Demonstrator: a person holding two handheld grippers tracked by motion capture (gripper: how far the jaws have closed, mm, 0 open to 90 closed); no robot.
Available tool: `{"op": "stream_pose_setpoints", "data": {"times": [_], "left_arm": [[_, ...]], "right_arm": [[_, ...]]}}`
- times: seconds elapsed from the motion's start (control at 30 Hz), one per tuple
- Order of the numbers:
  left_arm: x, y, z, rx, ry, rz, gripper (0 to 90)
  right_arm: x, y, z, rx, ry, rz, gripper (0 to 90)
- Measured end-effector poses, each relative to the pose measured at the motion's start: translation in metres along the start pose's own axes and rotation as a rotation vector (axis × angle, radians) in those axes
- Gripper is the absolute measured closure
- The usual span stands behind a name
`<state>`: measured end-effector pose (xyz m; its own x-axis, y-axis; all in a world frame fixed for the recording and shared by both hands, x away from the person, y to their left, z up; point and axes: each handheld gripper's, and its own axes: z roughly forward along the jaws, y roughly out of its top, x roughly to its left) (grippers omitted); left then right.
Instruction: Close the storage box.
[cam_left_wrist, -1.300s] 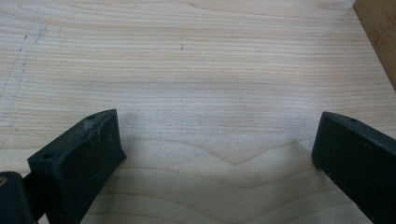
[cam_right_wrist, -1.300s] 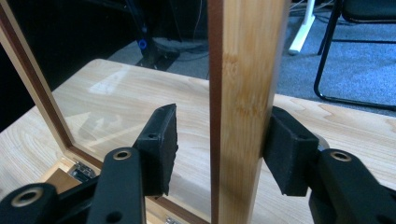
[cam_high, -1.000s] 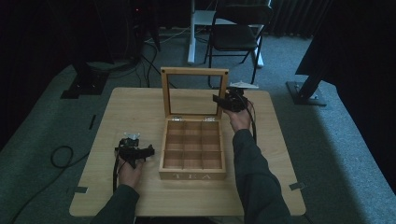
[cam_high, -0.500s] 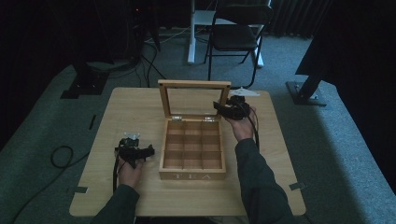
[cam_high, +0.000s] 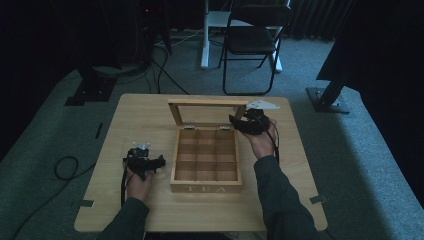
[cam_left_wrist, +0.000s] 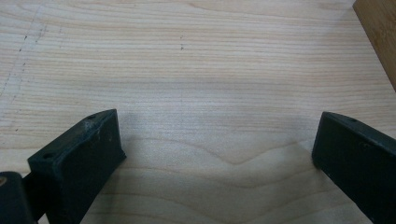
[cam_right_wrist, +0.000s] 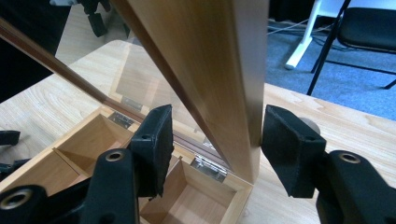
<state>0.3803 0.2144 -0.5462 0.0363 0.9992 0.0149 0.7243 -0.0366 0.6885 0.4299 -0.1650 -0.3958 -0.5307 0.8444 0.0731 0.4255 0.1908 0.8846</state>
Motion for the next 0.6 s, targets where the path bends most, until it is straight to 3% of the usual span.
{"op": "stream_pose_setpoints", "data": {"times": [0.17,0.6], "left_arm": [[-0.001,0.000,0.000,0.001,0.003,-0.009,1.6],[-0.002,0.000,0.000,0.002,0.003,-0.009,1.6]], "right_arm": [[0.003,-0.001,-0.011,-0.025,0.008,0.009,44.7],[0.009,-0.003,-0.025,-0.013,0.019,0.029,44.7]]}}
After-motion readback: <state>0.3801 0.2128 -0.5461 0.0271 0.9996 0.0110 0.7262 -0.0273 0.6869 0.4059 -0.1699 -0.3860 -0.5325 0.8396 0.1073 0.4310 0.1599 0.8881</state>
